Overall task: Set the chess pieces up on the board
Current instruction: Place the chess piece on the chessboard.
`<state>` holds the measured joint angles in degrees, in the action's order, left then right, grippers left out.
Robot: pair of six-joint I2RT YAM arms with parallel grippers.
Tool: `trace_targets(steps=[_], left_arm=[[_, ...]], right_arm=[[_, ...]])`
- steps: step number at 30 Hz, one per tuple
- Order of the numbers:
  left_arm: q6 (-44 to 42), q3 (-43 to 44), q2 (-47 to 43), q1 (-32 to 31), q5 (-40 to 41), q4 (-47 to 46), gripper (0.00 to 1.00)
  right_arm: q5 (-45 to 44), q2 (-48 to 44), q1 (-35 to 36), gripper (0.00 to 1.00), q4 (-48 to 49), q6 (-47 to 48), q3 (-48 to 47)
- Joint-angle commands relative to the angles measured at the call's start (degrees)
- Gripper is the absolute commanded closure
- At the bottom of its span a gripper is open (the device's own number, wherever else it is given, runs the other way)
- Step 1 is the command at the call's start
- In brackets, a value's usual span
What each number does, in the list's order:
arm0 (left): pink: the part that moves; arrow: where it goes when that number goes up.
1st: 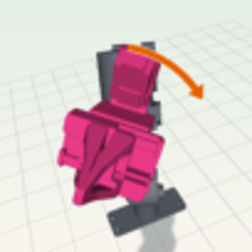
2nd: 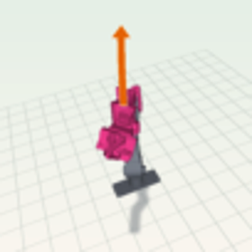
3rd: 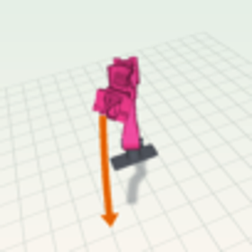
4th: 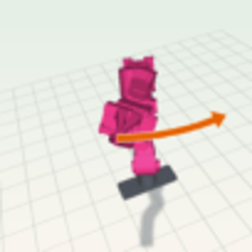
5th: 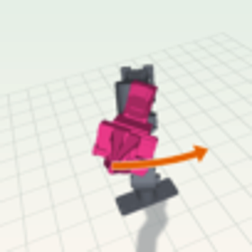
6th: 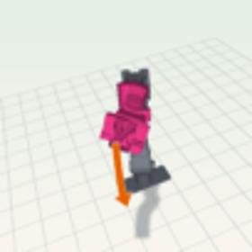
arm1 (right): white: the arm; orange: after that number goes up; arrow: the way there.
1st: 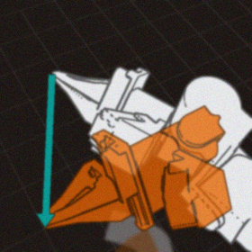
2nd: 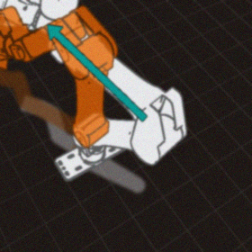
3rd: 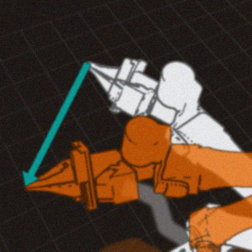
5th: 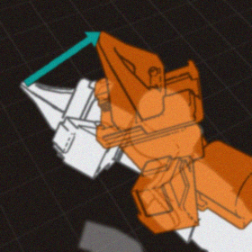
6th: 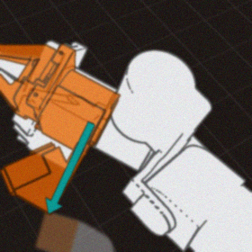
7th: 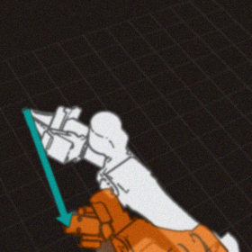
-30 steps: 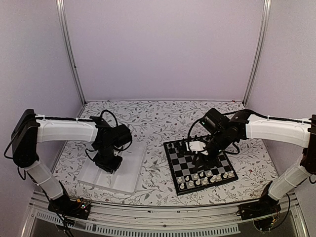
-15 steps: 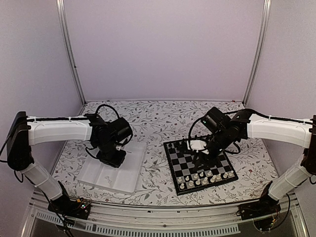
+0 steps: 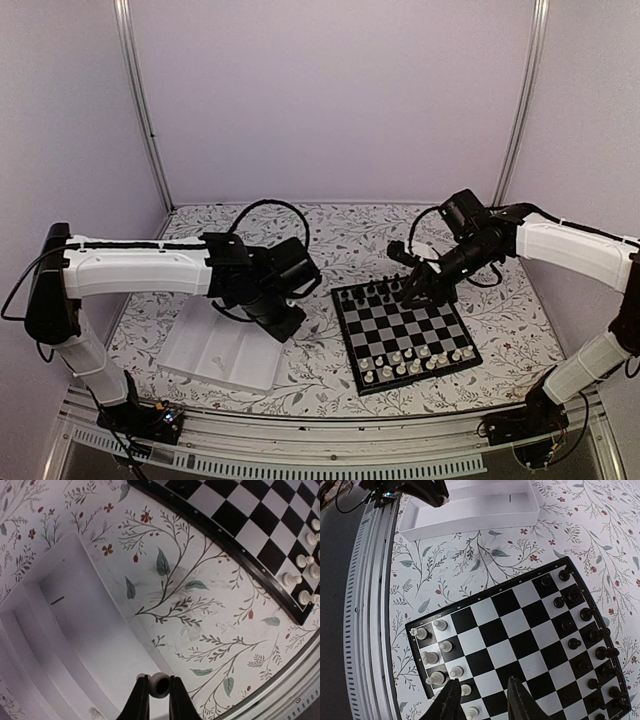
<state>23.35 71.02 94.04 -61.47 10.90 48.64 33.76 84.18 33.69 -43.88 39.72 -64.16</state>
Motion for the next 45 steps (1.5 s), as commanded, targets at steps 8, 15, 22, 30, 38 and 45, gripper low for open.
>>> trace_targets(steps=[8, 15, 22, 30, 38, 45], left_arm=[[-8.4, 17.4, 20.6, -8.4, 27.5, 3.7, 0.97], [-14.6, 19.2, 26.0, -13.0, 40.1, -5.3, 0.97], [-29.7, 9.0, 21.9, -14.0, 37.6, -29.8, 0.95], [-33.4, 10.0, 24.9, -13.5, 29.9, -34.5, 0.95], [-32.9, 9.6, 25.5, -12.2, 21.2, -34.7, 0.93], [-33.3, 10.1, 26.5, -11.0, 17.7, -34.9, 0.90]], right_arm=[[1.0, -6.2, -7.4, 0.65, 4.4, -4.3, 2.9], [-0.9, -8.6, -8.9, 0.66, 5.5, -5.1, 4.7], [-2.1, -10.6, -9.2, 0.65, 5.4, -5.5, 6.0], [-3.2, -12.9, -9.2, 0.65, 5.4, -6.2, 7.3], [-4.0, -14.0, -9.3, 0.65, 5.2, -6.4, 7.8], [-3.8, -13.7, -9.5, 0.65, 5.2, -6.6, 7.6]])
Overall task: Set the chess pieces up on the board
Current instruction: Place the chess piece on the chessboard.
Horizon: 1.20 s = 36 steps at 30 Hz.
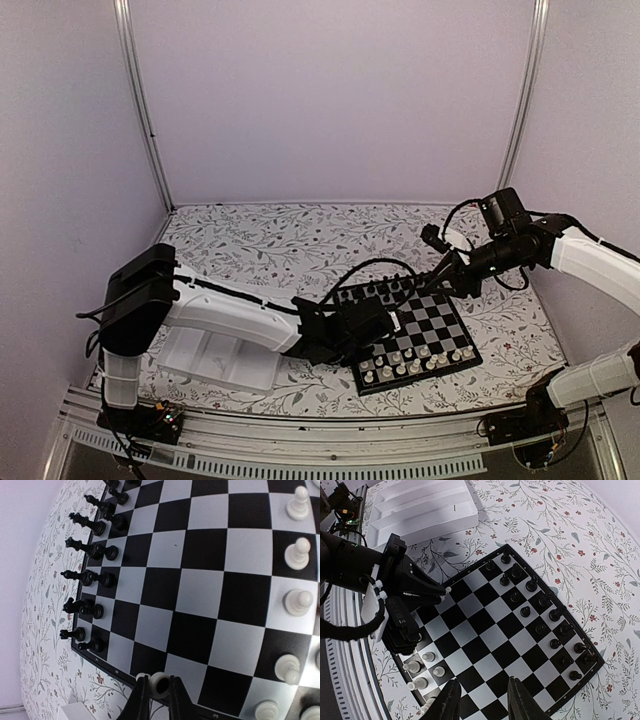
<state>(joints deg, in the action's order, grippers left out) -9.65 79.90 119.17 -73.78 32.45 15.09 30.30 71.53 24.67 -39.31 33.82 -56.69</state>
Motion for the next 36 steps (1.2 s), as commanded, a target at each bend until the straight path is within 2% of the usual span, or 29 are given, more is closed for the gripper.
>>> trace_targets(steps=[1, 12, 18, 25, 30, 33, 36], left_arm=[[-0.2, 1.3, 1.3, 1.7, -4.9, -1.0, 0.90], [2.1, -0.6, -2.6, 4.0, -9.6, -1.2, 0.71], [3.2, -3.4, -7.2, 4.3, -9.1, -0.4, 0.68], [9.3, -10.2, -19.9, 4.7, -11.3, 0.7, 0.67], [19.1, -14.8, -25.9, 7.1, -10.7, 1.7, 0.65], [28.7, -14.9, -26.9, 10.6, -10.9, 7.4, 0.65], [38.2, -14.5, -26.2, 13.2, -16.2, 10.8, 0.66]], right_arm=[[-0.3, -1.1, -0.5, 0.65, 0.6, -0.7, 0.2], [1.1, 0.6, -0.7, 0.63, 0.4, -1.0, -0.5], [1.9, 1.5, -0.7, 0.63, -0.4, -0.8, -1.4], [4.6, 4.0, -0.6, 0.63, -0.7, 0.0, -1.9], [5.7, 9.4, 1.7, 0.66, -1.2, 0.4, -4.3], [4.9, 13.1, 4.7, 0.67, -2.4, 0.4, -7.2], [5.0, 17.1, 6.2, 0.68, -3.1, 0.6, -10.4]])
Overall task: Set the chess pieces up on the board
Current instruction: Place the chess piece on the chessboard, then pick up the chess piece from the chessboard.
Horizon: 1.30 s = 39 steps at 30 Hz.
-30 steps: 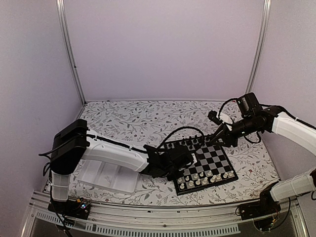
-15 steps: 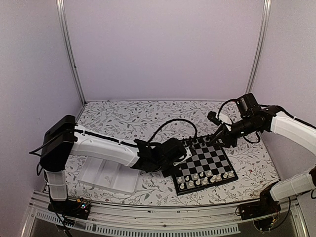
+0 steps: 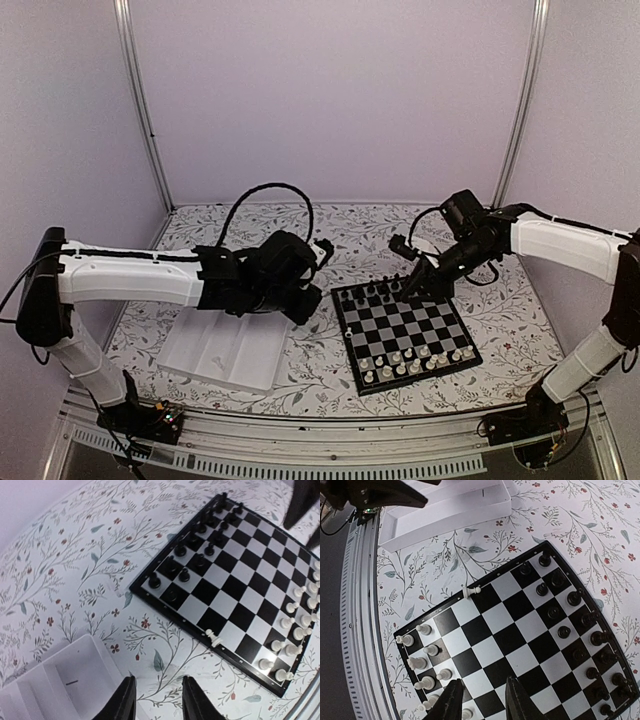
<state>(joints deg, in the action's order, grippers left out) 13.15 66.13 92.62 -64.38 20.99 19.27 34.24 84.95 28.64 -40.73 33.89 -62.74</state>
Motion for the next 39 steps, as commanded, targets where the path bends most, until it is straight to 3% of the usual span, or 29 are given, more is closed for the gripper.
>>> trace_targets(steps=[1, 5, 9, 17, 29, 39], left_arm=[[17.5, -0.9, 0.9, 3.7, -6.9, 5.1, 0.66], [20.8, 4.1, 7.2, 2.9, -13.0, 5.7, 0.65], [18.7, 12.7, 15.2, 1.9, -14.6, 10.7, 0.64], [24.4, 24.1, 24.3, 1.0, -15.9, 18.7, 0.63], [26.1, 34.4, 32.8, 0.9, -15.5, 28.7, 0.62], [25.8, 36.8, 35.5, 1.2, -16.0, 31.2, 0.68]], right_arm=[[1.4, 4.7, 2.1, 0.69, -1.7, 0.2, -5.2], [1.9, 5.2, 1.2, 0.69, -1.2, -0.5, -7.2], [3.5, 4.4, -0.6, 0.69, -1.1, -1.4, -6.5], [1.7, -0.9, -1.5, 0.68, 1.0, -2.4, -1.4], [1.6, -3.4, -2.1, 0.68, 1.4, -2.5, 0.0], [1.5, -4.3, -2.2, 0.68, 1.8, -2.7, 0.7]])
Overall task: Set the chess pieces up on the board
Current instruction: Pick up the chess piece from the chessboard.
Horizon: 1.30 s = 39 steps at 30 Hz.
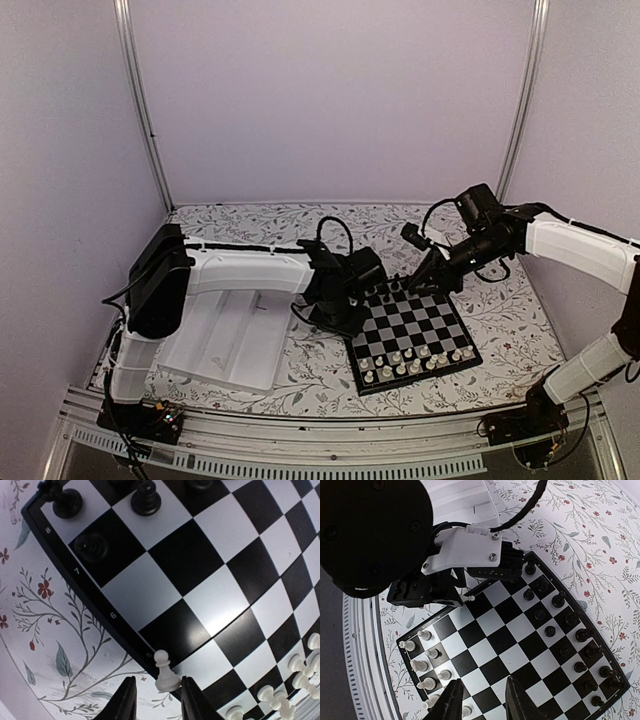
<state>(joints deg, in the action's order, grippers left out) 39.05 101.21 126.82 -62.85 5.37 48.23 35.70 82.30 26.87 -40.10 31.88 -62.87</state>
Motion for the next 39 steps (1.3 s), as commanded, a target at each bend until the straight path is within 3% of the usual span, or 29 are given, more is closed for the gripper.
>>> trace_targets(steps=[1, 9, 17, 28, 35, 39], left_arm=[[-0.2, 1.8, 1.5, -0.4, -0.6, 2.3, 0.69], [-1.4, 2.7, 2.9, 0.0, -2.0, 2.3, 0.78], [-3.7, 5.2, 4.3, 0.4, -1.2, 3.8, 0.77], [-5.4, 4.7, 2.4, 0.6, 1.0, 5.8, 0.89], [-11.3, -8.3, -10.5, 0.6, 2.0, -10.1, 0.89], [-13.3, -14.9, -16.2, 0.2, 0.5, -21.2, 0.89]], right_arm=[[0.1, -1.7, -0.4, 0.68, 1.2, -0.7, 0.8], [0.0, -1.4, -0.4, 0.68, 1.3, -0.7, 0.7], [0.0, -1.3, -0.4, 0.68, 1.5, -0.7, 0.9], [0.1, -1.5, -0.6, 0.69, 1.5, -1.2, 0.7], [4.5, -2.7, -4.7, 0.68, 3.0, -5.5, -2.4], [13.4, 0.9, -7.3, 0.67, 2.1, -10.2, -4.6]])
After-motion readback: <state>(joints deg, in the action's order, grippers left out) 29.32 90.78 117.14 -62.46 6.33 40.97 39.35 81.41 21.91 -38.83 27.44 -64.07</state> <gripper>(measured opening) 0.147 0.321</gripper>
